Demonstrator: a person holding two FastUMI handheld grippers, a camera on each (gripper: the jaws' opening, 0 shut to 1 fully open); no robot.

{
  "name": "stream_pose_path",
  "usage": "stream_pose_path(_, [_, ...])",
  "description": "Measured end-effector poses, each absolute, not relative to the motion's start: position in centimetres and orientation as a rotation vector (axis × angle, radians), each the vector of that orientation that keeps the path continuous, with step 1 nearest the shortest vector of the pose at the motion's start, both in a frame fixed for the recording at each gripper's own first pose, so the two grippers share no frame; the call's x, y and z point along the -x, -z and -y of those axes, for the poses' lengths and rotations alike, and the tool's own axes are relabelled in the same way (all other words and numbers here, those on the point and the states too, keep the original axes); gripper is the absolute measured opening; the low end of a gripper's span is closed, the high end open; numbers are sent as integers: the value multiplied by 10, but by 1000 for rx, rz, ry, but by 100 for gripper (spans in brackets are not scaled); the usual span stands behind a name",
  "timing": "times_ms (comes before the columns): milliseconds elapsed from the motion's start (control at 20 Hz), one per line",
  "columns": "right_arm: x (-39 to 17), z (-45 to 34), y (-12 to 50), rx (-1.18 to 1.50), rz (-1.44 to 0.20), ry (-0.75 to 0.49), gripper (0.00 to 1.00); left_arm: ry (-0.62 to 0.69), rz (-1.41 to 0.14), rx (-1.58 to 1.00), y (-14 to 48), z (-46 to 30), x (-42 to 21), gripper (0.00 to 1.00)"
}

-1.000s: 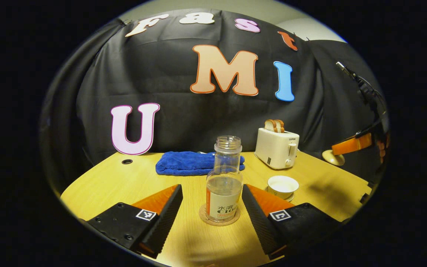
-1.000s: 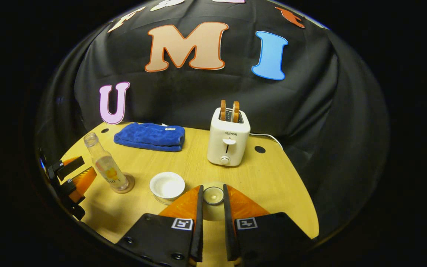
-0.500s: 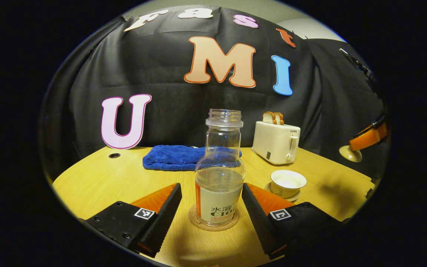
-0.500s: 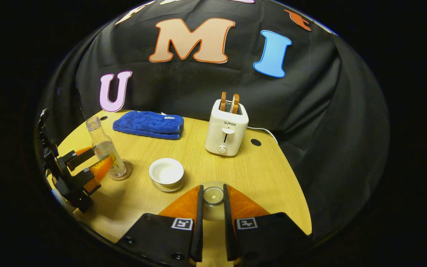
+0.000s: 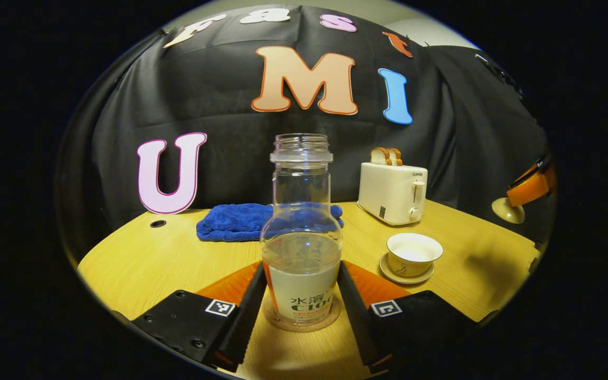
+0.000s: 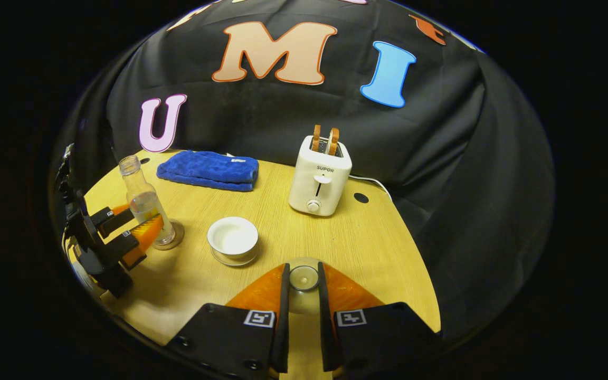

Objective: Open the teacup lid with one hand, grasp the water bottle and pour water into the teacup with the other hand; after pouring, place the water bottle on the coaster and then close the teacup lid.

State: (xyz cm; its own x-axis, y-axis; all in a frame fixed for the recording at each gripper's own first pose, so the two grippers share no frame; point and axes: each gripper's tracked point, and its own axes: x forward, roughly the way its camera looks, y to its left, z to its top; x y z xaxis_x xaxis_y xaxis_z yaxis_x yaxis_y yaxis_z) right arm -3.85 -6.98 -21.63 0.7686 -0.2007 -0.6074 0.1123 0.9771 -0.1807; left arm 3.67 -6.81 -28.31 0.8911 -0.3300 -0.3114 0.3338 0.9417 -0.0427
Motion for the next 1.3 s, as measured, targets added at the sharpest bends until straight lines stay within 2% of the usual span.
stream_pose_path(300, [45, 85, 213, 99, -650, 190, 28, 405, -349, -133, 283, 78, -37, 71])
stream_pose_path(1300, [65, 109, 240, -51, -632, 145, 26, 500, -397, -822, 278, 86, -44, 71])
